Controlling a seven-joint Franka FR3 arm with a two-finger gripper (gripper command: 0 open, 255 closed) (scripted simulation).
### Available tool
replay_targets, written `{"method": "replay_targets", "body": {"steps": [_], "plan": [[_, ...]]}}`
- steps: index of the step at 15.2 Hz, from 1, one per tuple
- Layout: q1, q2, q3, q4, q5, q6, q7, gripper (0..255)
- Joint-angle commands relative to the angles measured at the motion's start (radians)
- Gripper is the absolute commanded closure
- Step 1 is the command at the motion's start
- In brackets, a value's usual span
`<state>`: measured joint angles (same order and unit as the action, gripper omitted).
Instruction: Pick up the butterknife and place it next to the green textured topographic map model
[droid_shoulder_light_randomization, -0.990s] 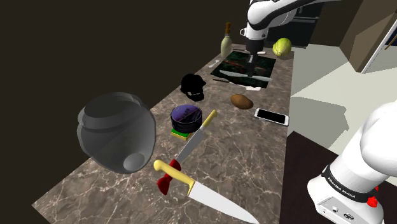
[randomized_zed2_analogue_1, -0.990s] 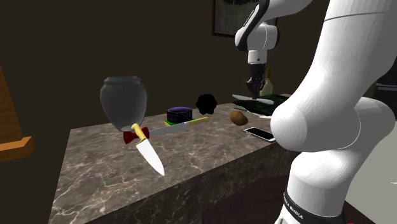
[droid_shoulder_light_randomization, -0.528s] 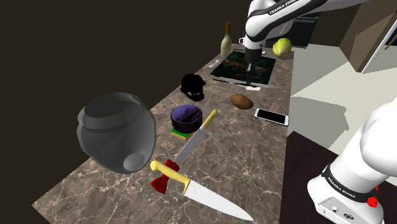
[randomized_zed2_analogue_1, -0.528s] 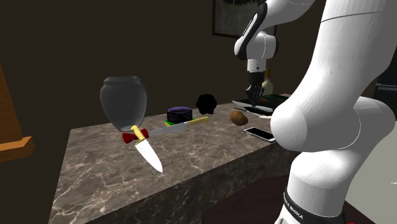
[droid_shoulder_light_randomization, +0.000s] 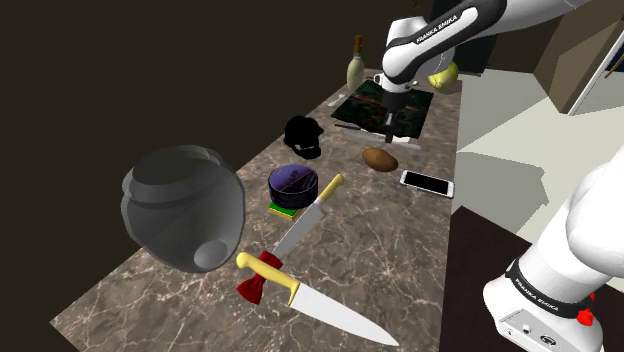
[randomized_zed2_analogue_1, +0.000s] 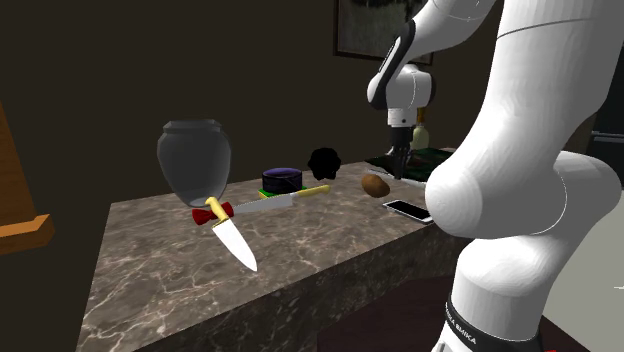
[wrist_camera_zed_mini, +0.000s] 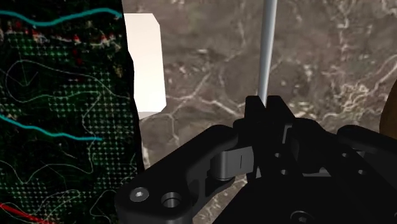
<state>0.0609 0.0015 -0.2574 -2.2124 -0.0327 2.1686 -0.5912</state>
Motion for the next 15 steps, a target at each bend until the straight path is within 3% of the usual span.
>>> {"method": "replay_targets", "body": {"steps": [1,8,9,14,15], "plan": [[-0.001,0.009,-0.001,-0.002,0.003,0.012,-0.002,255],[-0.001,0.009,-0.001,-0.002,0.003,0.011,-0.002,255],[-0.001,0.009,-0.001,-0.002,0.003,0.011,-0.002,0],[-0.001,0.009,-0.001,-0.002,0.003,0.012,-0.002,0],[0.000,-0.007,0.000,0.016,-0.001,-0.022,0.001,0]]}}
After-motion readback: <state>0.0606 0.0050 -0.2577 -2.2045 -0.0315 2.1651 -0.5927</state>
